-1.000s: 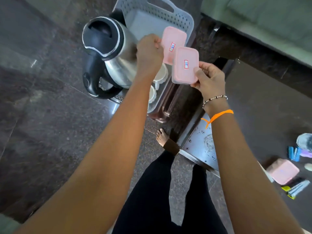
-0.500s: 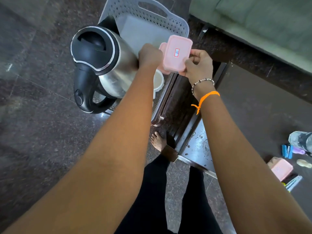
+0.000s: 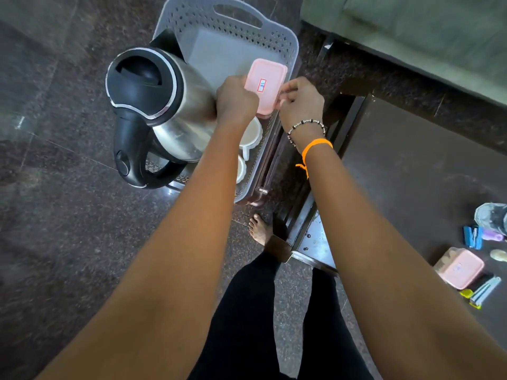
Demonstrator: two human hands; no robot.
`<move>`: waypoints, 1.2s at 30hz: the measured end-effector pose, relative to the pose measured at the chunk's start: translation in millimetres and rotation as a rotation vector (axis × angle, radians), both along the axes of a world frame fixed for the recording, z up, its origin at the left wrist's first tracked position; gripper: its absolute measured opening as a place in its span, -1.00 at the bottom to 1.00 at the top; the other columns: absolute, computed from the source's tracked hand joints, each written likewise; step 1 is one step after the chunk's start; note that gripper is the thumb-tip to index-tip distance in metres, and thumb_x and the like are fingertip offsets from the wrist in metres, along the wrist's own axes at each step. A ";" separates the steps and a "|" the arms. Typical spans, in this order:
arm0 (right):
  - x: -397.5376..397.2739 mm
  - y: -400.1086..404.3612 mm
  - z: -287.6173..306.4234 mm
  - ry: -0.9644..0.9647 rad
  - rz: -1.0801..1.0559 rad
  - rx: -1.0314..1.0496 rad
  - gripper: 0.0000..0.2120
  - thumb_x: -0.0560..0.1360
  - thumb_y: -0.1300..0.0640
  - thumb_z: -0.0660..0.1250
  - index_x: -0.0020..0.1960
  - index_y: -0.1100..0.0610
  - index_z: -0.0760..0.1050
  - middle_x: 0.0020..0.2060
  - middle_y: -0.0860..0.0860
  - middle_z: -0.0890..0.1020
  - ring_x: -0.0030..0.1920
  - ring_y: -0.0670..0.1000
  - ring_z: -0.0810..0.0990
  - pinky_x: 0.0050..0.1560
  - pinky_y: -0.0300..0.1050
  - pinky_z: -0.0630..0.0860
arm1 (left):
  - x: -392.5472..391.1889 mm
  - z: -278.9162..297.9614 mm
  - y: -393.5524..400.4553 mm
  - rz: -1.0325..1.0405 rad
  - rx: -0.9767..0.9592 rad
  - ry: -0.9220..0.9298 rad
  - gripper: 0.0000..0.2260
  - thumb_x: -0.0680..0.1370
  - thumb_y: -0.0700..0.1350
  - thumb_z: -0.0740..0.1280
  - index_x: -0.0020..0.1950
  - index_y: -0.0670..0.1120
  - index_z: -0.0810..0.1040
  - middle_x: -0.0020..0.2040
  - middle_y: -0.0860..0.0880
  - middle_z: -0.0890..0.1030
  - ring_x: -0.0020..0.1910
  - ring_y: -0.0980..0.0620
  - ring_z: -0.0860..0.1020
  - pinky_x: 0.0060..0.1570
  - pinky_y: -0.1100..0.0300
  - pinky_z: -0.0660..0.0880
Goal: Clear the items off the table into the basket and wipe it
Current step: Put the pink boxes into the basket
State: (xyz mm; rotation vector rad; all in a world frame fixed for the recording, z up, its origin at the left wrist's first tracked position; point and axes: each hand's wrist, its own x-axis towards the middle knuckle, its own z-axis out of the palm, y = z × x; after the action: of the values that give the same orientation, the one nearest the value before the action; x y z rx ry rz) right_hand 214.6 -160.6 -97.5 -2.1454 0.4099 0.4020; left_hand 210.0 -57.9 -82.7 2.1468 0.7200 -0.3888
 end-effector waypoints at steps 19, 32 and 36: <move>-192.9 -251.9 -8.7 0.254 -0.601 0.395 -0.80 0.51 0.43 0.15 0.07 0.37 0.48 -0.28 0.07 0.53 -0.35 -0.08 0.52 -0.40 -0.38 0.54 | -161.7 -1.2 -248.0 -0.547 -0.141 0.113 -0.81 0.54 -0.21 0.26 0.07 -0.11 0.63 0.08 -0.09 0.62 -0.01 0.12 0.52 -0.09 0.50 0.27; -287.4 -470.1 -67.6 0.314 -1.008 -0.087 -0.79 0.45 0.32 0.23 0.06 0.27 0.53 -0.07 0.20 0.63 -0.01 0.19 0.59 0.14 -0.05 0.42 | -199.6 -66.0 -469.7 -1.004 0.080 0.493 -0.71 0.56 -0.16 0.19 0.25 -0.23 0.44 0.27 -0.23 0.51 0.24 -0.21 0.47 0.15 0.06 0.40; -302.2 -499.4 -90.2 0.358 -0.976 -0.194 -0.69 0.45 0.26 0.27 0.18 0.30 0.40 0.17 0.25 0.52 0.22 0.20 0.45 0.14 -0.14 0.24 | -215.9 -89.2 -490.6 -0.970 0.137 0.573 -0.66 0.55 -0.19 0.20 0.31 -0.25 0.35 0.31 -0.24 0.49 0.28 -0.22 0.46 0.18 0.04 0.41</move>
State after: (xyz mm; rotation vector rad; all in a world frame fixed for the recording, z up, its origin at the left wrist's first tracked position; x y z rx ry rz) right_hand -87.6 -660.1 -187.7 -1.7705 1.6477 0.1701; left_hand -5.9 -548.5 -171.9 2.4100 -0.0843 -1.5324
